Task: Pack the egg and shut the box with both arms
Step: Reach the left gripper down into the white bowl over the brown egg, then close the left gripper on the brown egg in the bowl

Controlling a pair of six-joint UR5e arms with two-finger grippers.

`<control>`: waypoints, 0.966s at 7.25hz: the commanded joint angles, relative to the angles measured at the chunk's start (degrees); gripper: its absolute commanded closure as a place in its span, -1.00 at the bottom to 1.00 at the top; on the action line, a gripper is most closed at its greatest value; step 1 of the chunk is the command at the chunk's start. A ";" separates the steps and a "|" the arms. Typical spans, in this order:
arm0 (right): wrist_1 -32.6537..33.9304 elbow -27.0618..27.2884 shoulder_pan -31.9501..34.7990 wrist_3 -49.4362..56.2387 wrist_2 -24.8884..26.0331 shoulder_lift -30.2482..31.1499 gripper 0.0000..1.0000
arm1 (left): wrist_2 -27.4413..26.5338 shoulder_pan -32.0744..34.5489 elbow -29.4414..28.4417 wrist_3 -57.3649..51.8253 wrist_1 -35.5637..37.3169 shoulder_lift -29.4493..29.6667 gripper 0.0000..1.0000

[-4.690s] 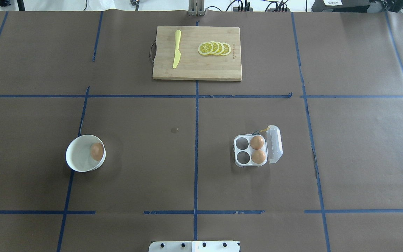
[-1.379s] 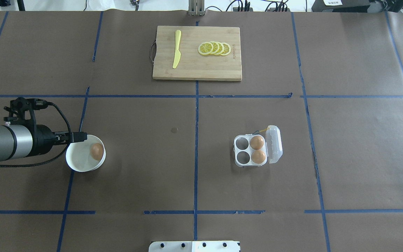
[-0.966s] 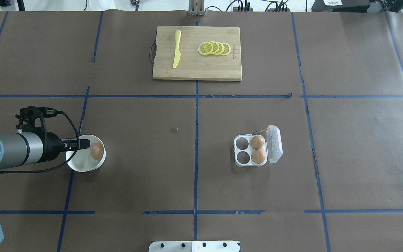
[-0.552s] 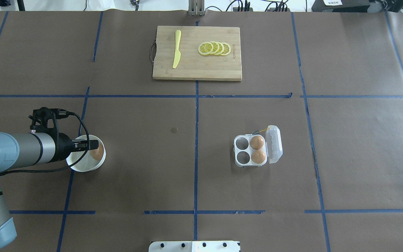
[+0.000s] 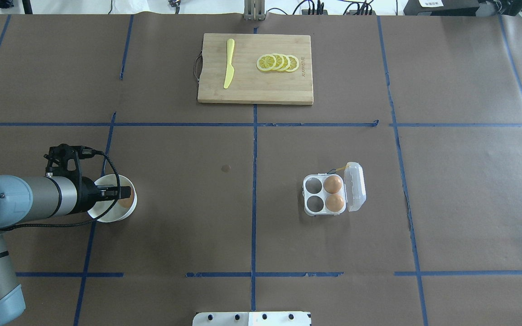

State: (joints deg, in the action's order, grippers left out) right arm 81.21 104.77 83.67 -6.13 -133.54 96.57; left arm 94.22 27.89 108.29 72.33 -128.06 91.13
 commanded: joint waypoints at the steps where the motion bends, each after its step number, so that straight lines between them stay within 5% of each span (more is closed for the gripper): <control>1: 0.00 -0.09 0.00 0.16 0.03 -0.15 -1.00 | 0.00 -0.55 -0.53 0.00 0.00 0.10 -0.34; 7: -0.09 -0.09 0.00 0.42 0.12 -0.15 -1.00 | -0.44 -1.08 -1.94 -0.26 -0.09 1.06 -0.17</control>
State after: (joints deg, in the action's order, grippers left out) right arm 81.13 104.70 83.67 -5.76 -133.44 96.42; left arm 94.01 26.98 106.62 72.10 -128.13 91.99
